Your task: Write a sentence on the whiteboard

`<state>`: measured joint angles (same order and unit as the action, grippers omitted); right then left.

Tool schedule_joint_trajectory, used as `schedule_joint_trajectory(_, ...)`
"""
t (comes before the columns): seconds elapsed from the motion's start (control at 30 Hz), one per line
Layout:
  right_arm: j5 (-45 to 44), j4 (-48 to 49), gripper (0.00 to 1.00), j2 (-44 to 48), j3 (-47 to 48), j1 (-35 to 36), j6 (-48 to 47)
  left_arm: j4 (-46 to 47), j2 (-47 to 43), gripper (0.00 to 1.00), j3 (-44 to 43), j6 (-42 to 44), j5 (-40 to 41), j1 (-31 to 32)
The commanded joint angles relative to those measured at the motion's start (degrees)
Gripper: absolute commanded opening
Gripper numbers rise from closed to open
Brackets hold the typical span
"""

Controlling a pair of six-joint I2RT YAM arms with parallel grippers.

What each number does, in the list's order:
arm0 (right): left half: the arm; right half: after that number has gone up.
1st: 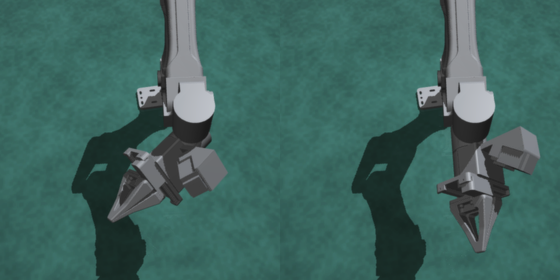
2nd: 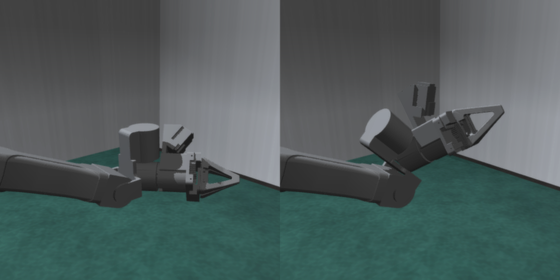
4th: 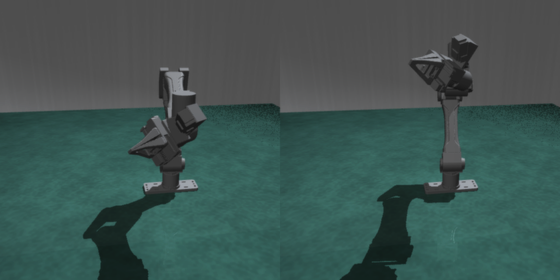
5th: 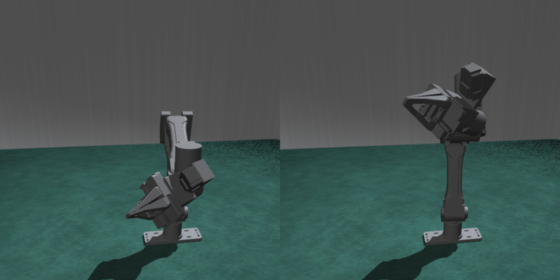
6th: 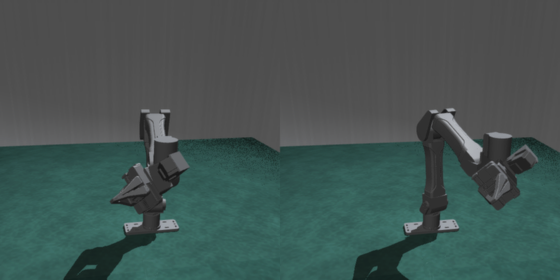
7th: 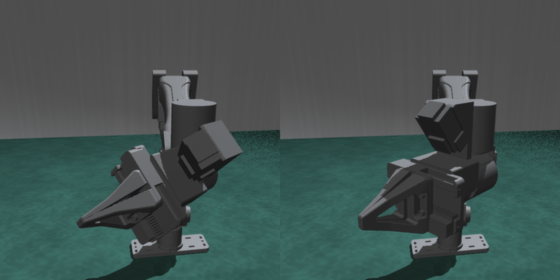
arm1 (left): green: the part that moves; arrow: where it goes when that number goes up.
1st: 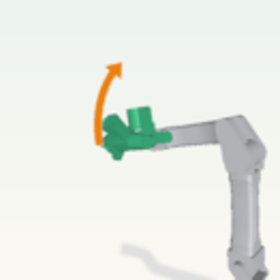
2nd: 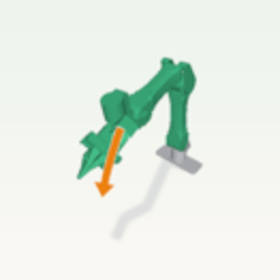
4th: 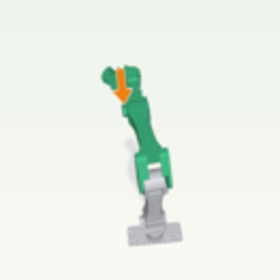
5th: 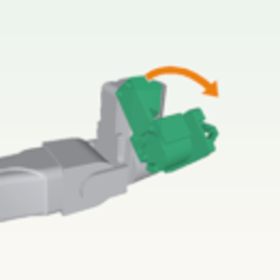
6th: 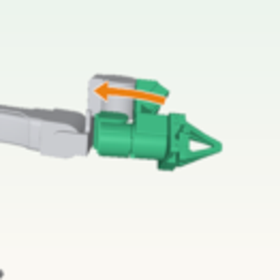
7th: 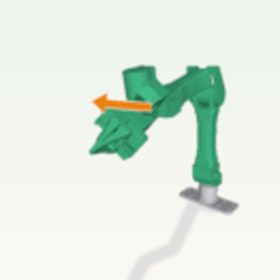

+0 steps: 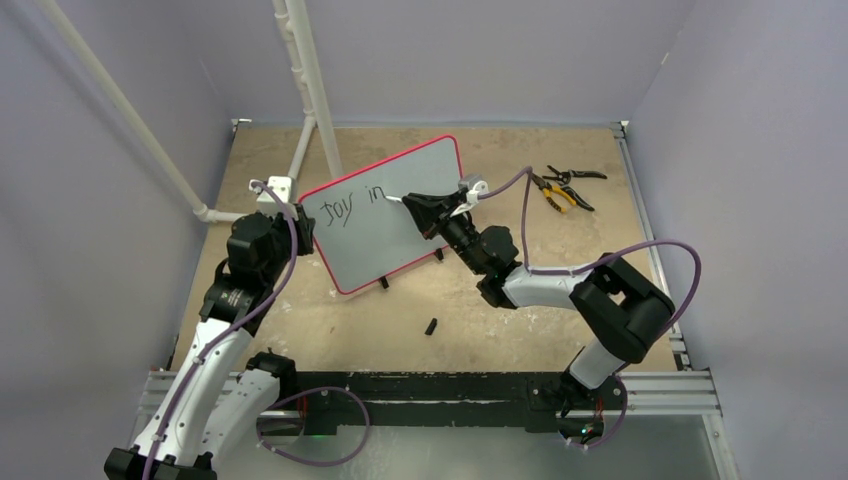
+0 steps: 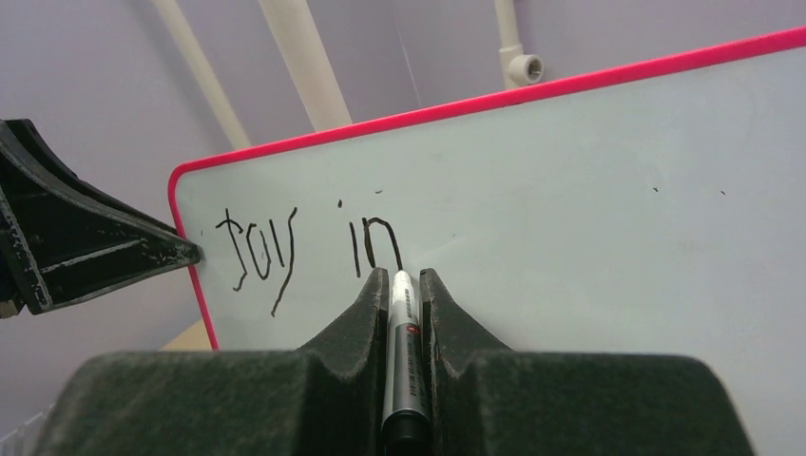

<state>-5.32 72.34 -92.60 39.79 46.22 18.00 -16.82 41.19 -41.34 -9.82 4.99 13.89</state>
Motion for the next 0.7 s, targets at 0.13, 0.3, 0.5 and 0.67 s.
schedule_joint_trajectory(0.13, 0.9, -3.0, 0.00, 6.7, -0.5, -0.1, -1.9, -0.2, -3.1, 0.34, -3.7, 2.0, 0.9, 0.0)
schedule_joint_trajectory(0.3, 5.2, -10.6, 0.00, 11.9, 0.4, -0.3, -2.0, -4.0, -1.6, 0.51, -10.1, 3.8, 1.7, 0.0)
schedule_joint_trajectory(0.5, 11.5, -16.2, 0.00, 17.8, -0.5, -3.2, -0.7, -4.7, 3.7, 0.64, -17.7, 6.4, -3.6, 0.0)
schedule_joint_trajectory(0.67, 18.4, -19.2, 0.00, 19.1, 0.5, -7.8, -0.6, -4.1, 11.2, 0.69, -23.7, 9.0, -13.8, 0.0)
